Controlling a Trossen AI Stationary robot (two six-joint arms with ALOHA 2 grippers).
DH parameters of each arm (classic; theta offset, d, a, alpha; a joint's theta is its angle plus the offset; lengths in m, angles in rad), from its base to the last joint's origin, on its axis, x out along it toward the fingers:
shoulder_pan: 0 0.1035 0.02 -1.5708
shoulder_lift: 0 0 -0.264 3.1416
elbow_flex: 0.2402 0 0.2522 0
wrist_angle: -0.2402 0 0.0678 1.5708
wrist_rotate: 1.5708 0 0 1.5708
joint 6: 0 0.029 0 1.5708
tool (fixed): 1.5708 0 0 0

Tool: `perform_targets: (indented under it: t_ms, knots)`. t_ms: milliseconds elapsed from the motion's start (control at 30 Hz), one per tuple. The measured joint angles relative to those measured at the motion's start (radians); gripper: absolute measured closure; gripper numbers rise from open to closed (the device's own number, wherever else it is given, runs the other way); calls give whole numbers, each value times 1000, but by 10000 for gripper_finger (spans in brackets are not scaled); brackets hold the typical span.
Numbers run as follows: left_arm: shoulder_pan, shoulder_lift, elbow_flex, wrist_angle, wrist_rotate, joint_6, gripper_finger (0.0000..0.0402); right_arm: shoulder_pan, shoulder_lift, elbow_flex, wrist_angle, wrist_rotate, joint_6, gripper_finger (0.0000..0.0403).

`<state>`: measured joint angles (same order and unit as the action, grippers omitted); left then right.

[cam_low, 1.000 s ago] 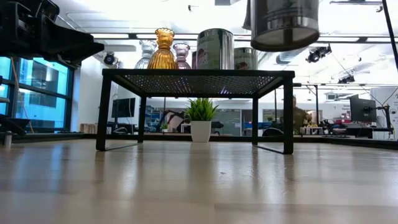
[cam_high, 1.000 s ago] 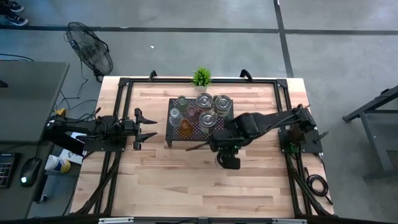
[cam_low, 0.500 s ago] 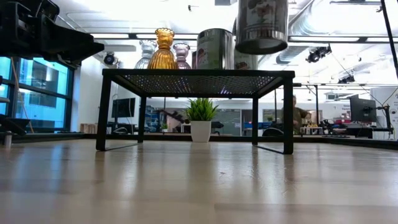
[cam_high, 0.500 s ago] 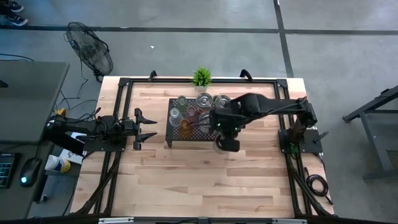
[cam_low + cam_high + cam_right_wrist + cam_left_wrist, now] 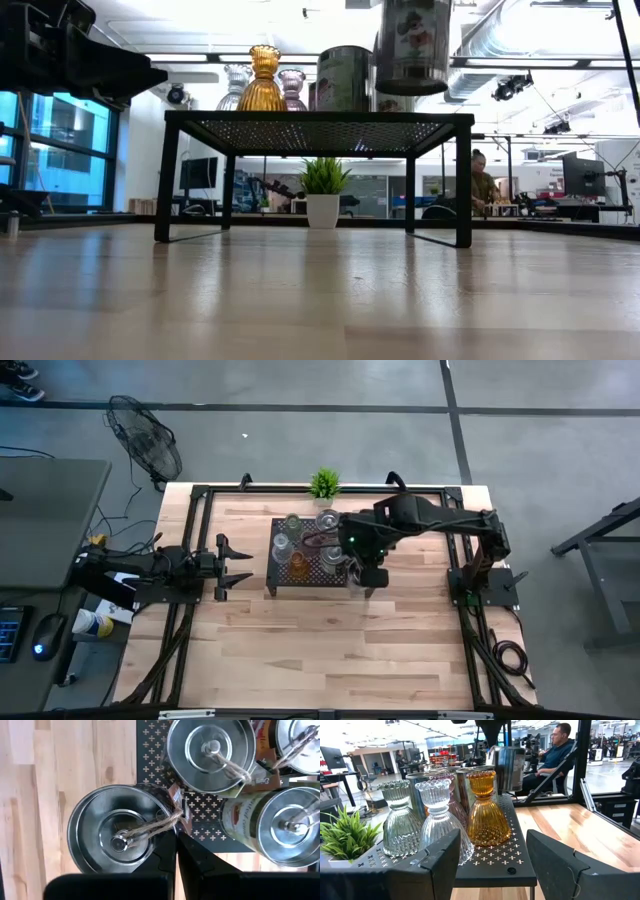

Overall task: Pick & Place candle stick holders
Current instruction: Put the brown scented candle on the shelf

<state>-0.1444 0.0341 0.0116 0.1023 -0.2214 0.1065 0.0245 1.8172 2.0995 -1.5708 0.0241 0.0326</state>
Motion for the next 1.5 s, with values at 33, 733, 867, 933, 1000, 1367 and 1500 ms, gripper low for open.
perform_targets:
  t_ms: [33,733,867,933,1000,1367,1500]
  knots:
    - [0,0,0,0,0,0,179,-5,0,0,-1,-3,-9,403]
    - [0,0,0,0,0,0,179,-60,-5,-100,0,31,-26,403]
    - [0,0,0,0,0,0,179,-83,-5,-100,0,34,-49,403]
    - [0,0,0,0,0,0,179,-95,-5,-100,0,34,-58,403]
    - [0,0,0,0,0,0,179,-103,-5,-100,0,35,-64,403]
    - [0,0,0,0,0,0,179,-105,-5,-100,30,30,-140,403]
    - [0,0,0,0,0,0,179,-110,-5,-100,50,29,-165,403]
